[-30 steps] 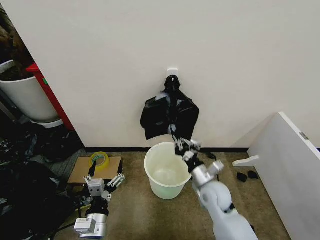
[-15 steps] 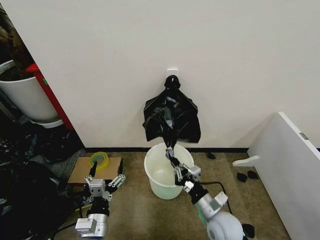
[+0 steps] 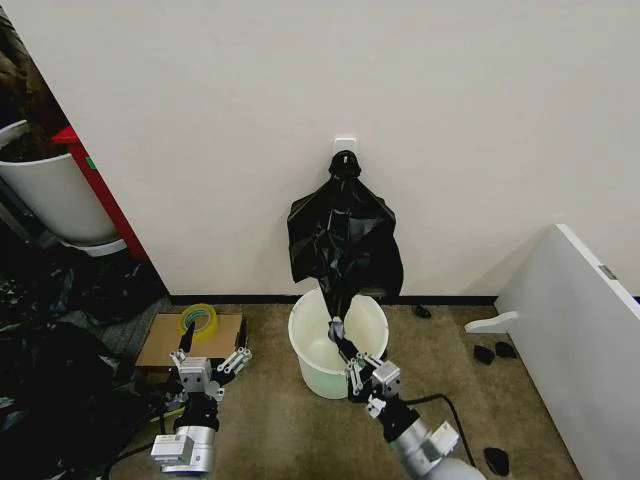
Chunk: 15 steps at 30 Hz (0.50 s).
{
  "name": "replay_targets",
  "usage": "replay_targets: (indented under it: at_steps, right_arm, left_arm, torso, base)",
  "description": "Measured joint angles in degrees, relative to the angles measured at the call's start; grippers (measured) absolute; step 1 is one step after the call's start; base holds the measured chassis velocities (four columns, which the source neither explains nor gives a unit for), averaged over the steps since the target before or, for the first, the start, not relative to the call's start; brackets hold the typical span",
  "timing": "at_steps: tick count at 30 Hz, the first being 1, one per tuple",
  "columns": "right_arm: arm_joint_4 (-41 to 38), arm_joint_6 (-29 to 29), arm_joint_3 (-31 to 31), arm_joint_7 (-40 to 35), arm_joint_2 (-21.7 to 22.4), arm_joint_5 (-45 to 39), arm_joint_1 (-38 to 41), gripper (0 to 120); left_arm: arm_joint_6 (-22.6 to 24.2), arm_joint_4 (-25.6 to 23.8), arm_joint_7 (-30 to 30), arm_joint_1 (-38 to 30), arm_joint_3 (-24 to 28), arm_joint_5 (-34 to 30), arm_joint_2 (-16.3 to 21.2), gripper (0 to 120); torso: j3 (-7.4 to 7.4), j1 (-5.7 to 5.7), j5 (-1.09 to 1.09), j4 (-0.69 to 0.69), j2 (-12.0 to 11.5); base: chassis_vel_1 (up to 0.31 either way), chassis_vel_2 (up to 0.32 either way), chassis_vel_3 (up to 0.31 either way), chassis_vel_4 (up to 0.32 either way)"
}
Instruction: Place the garbage bag over the trash bin.
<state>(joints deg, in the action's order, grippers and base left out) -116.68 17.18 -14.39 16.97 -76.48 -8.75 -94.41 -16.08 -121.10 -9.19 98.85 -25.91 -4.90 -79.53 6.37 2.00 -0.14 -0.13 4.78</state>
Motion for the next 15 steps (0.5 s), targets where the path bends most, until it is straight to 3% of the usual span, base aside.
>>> replay_targets:
  at_steps: [15]
  right_arm:
    - [-0.8,4.5,0.8,0.0,0.2,4.7,-4.4,0]
  left_arm:
    - [0.0,0.3,-0.1,-0.3,0.1,0.1,-0.2,100]
  torso:
    - [0.0,0.0,0.0,0.0,0.0]
  base:
    - [0.0,0.0,0.0,0.0]
